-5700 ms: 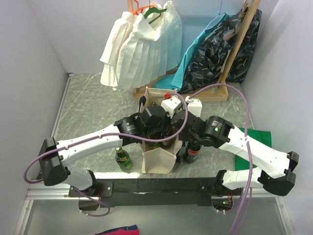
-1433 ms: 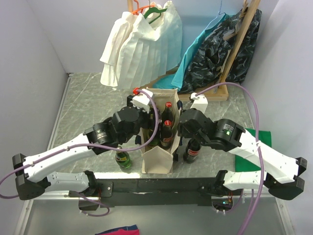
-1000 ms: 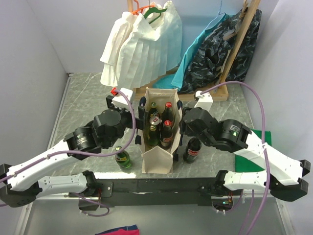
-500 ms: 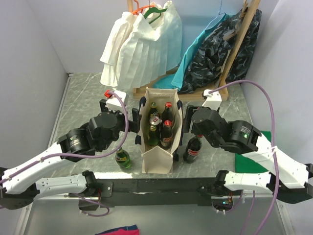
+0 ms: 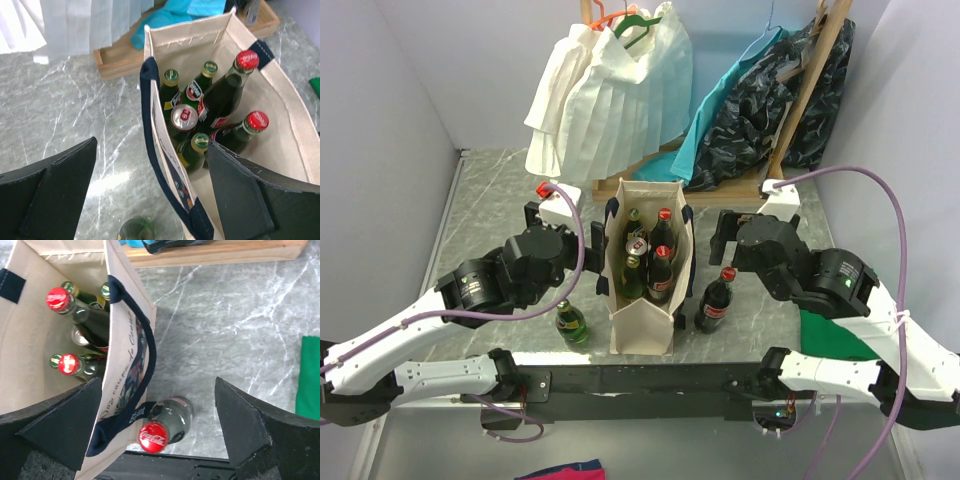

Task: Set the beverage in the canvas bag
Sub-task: Pick up the drink from the center of the board.

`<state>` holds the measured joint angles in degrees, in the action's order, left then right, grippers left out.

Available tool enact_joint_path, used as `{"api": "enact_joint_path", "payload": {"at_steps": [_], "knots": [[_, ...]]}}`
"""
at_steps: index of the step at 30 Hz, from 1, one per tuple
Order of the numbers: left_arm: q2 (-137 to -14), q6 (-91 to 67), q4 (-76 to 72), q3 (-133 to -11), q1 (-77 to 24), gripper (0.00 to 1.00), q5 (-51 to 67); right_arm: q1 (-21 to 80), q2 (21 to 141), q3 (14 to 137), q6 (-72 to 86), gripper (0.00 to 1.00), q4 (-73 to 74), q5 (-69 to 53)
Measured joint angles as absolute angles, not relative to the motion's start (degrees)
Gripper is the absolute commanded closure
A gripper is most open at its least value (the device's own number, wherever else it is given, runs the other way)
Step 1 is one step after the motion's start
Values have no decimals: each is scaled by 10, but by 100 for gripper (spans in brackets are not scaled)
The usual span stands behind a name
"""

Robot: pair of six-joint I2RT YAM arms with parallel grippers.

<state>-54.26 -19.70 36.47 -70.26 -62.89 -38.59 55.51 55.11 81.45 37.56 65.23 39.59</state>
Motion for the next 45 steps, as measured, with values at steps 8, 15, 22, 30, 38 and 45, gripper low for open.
{"api": "enact_joint_path", "payload": {"at_steps": [8,15,22,30,38,45], "knots": [[-543,-207,389,-704,-629,4,-378,535,559,834,372,0,711,336],[-545,-207,389,-704,-629,4,-373,535,583,842,381,0,750,287],[-547,-208,389,-704,-629,4,-373,535,569,828,396,0,764,255],[-547,-208,389,-704,-629,4,-373,535,568,805,408,0,764,230],[-549,-207,382,-704,-628,4,-361,535,576,803,408,10,764,227],[-557,-206,374,-704,-619,4,-351,535,582,802,408,33,763,220]]}}
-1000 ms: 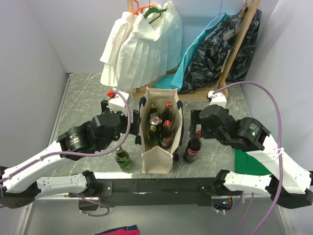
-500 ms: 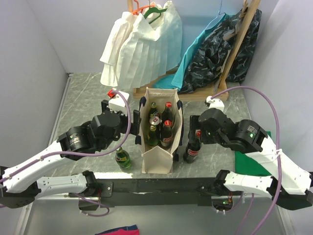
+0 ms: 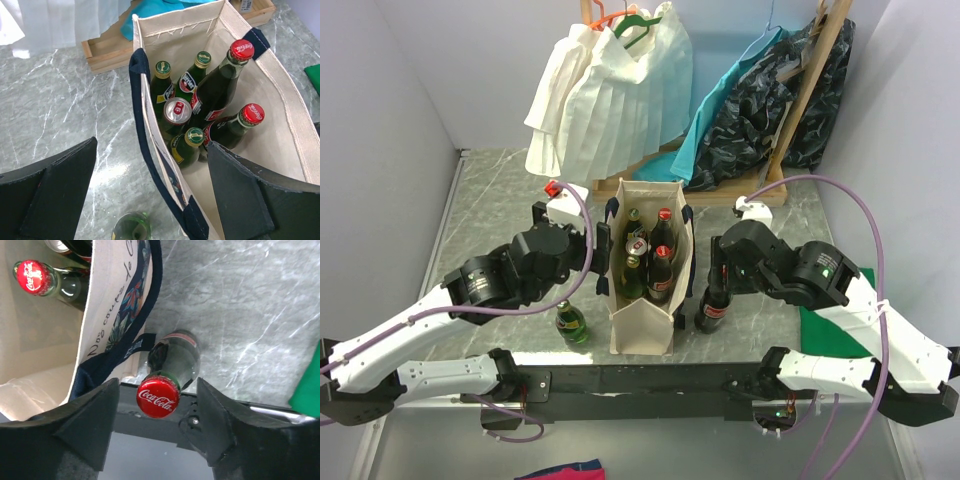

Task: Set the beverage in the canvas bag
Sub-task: Pick up the drink from the center of the board.

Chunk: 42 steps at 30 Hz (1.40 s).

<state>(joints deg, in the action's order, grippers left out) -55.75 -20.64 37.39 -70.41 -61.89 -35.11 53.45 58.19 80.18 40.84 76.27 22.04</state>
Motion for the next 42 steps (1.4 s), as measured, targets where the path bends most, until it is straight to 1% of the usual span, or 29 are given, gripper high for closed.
{"api": "enact_joint_path", "payload": {"at_steps": [2,8,13,14,19,28,31,34,35,37,38,40,41,42], "knots": [[-558,-205,372,-704,-615,4,-345,535,582,800,408,36,762,217],[-558,-203,367,-704,-601,4,-328,534,582,782,411,36,758,209],[-558,-202,362,-704,-590,4,-317,534,582,782,411,42,756,209],[-558,-202,362,-704,-589,4,-317,534,582,782,412,44,755,209],[-557,-202,362,-704,-584,4,-311,534,583,782,415,46,754,211],[-550,-202,362,-704,-580,4,-308,534,584,782,415,56,755,218],[-546,-202,362,-704,-579,4,-308,534,584,782,415,61,756,222],[-545,-202,362,-704,-579,4,-308,533,584,782,415,69,759,229],[-545,-202,362,-704,-579,4,-308,533,584,782,415,74,759,230],[-545,-202,362,-704,-578,4,-308,533,584,782,415,80,759,231],[-545,-202,362,-704,-578,4,-308,533,584,782,415,86,759,232],[-545,-202,362,-704,-578,4,-308,533,584,782,415,93,759,234],[-545,-202,362,-704,-578,4,-308,533,584,782,415,100,759,235],[-545,-202,362,-704,-578,4,-308,533,584,782,415,100,759,235]]}}
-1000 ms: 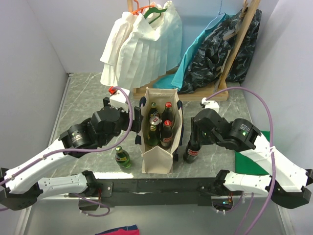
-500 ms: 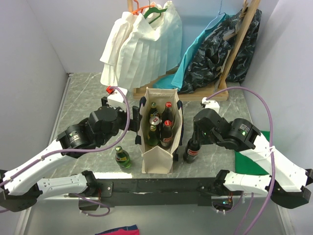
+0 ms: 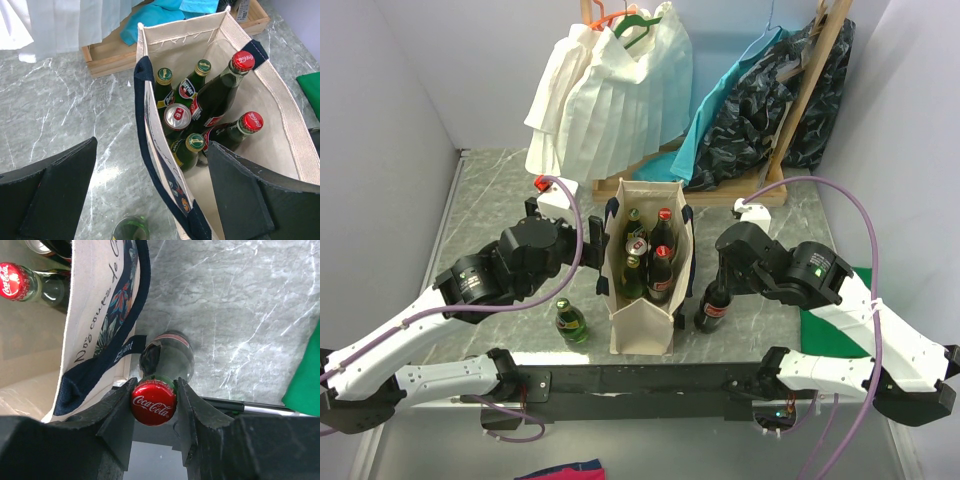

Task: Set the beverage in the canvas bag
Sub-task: Pick up the drink from the center of the board.

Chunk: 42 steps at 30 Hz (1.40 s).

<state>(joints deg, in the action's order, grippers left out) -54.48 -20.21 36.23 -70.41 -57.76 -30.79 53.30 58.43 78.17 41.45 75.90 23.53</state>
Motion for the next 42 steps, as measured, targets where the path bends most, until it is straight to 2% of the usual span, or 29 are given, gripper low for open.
{"api": "enact_joint_path", "payload": {"at_steps": [42], "knots": [[-568,-201,357,-704,-577,4,-297,533,575,783,404,100,771,245]]}}
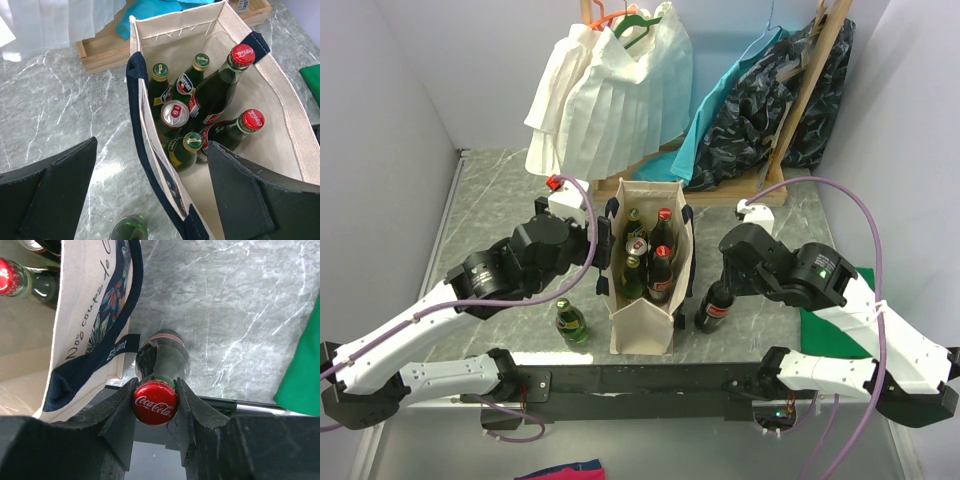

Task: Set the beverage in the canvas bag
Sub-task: Pick up the drink from the center of the board, then place the drink in the canvas bag.

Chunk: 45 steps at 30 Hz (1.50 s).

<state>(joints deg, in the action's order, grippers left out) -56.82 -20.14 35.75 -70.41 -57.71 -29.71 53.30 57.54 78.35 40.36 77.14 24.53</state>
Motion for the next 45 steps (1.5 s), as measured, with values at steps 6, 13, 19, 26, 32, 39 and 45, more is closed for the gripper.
{"api": "enact_joint_path", "payload": {"at_steps": [6,13,19,26,32,39,45], "knots": [[-569,-200,352,-704,-577,4,-297,533,576,796,402,100,788,245],[-568,-200,349,-704,-577,4,-297,533,582,837,389,100,807,248],[-561,-202,349,-704,-577,4,-297,533,595,869,376,100,809,253],[-550,-202,350,-704,-577,4,-297,533,612,916,359,100,823,267],[-546,-203,350,-704,-577,4,-297,532,619,950,347,100,831,278],[-537,-207,350,-704,-577,4,-298,532,638,987,333,100,843,283],[-534,-207,351,-704,-577,4,-298,532,659,1035,317,100,851,285]]}}
